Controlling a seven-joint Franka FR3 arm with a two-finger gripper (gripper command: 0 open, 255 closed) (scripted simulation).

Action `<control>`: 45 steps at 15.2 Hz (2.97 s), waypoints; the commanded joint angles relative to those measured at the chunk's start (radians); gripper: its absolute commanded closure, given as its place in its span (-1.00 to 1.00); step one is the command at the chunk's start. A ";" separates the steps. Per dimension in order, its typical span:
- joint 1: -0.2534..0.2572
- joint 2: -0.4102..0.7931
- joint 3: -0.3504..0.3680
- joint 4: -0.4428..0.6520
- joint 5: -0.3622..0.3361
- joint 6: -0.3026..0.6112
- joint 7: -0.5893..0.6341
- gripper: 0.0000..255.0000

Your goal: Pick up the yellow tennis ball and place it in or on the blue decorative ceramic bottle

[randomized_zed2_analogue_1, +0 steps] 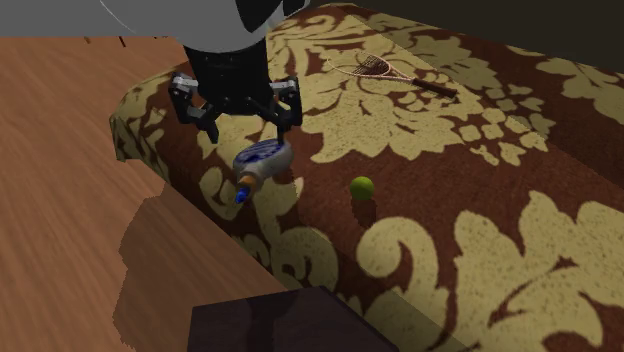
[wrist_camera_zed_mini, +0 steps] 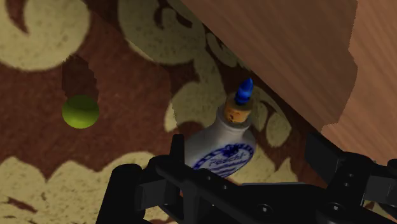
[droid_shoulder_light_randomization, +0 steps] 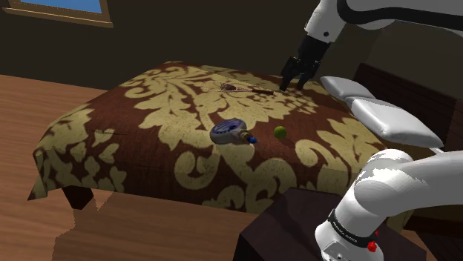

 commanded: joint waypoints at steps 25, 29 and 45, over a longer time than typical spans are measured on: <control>-0.189 0.523 -0.179 -0.195 -0.227 0.696 -0.111 -1.00; -0.218 0.661 -0.210 -0.160 -0.253 0.801 -0.120 -1.00; -0.236 0.832 -0.233 -0.140 -0.251 0.954 -0.134 -1.00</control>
